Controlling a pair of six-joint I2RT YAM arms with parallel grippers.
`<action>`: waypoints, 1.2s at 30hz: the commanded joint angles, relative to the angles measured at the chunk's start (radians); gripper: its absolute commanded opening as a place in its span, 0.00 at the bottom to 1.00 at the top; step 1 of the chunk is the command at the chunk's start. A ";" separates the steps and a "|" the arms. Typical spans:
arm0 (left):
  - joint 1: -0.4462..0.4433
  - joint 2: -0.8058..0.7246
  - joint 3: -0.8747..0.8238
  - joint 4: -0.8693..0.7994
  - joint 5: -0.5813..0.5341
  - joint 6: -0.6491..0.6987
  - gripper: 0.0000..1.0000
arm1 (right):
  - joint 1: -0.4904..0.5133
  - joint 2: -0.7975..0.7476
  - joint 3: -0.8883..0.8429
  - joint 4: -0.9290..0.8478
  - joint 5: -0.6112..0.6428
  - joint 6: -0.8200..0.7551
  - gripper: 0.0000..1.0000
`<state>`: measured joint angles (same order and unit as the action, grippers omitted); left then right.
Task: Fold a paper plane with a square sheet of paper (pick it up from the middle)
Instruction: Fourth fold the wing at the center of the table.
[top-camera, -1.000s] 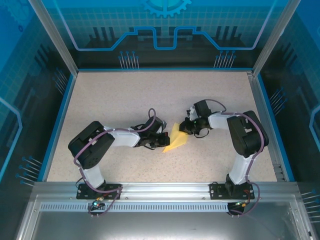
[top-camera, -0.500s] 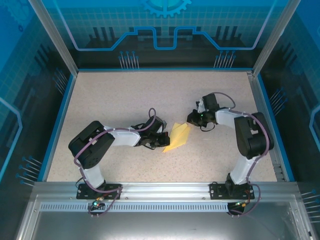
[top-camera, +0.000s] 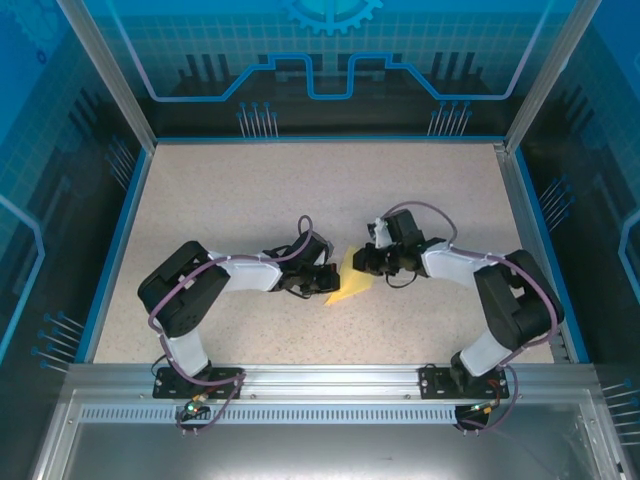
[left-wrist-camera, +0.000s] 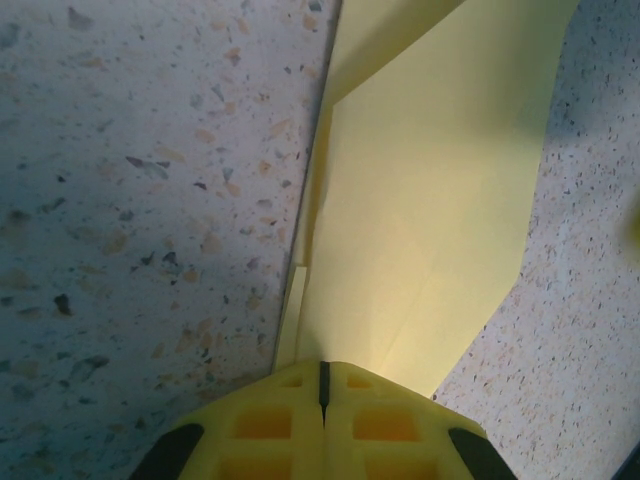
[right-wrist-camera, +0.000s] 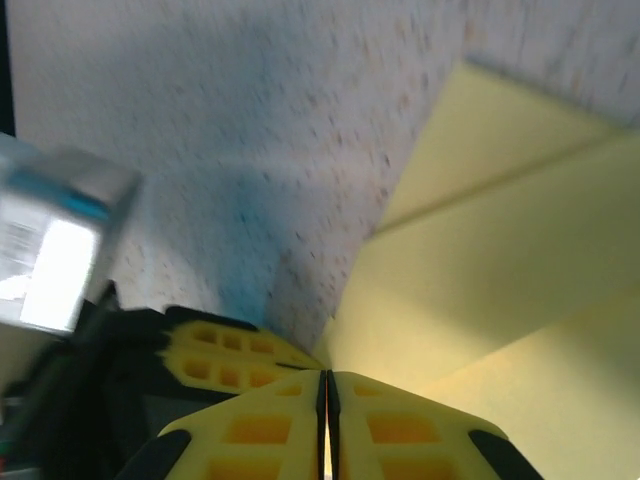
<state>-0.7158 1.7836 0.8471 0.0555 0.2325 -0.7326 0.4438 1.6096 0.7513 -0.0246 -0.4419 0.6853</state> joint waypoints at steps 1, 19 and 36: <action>0.004 0.042 0.001 -0.104 0.005 0.014 0.00 | 0.022 0.051 -0.017 0.087 -0.038 0.053 0.11; 0.003 0.005 0.044 -0.141 0.021 0.034 0.00 | 0.030 0.177 -0.001 0.071 -0.003 0.085 0.09; -0.024 -0.083 -0.014 -0.056 0.109 -0.024 0.18 | 0.032 0.186 -0.008 0.031 0.039 0.105 0.09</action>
<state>-0.7330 1.6859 0.8543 0.0116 0.3161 -0.7345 0.4652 1.7584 0.7452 0.0792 -0.4709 0.7807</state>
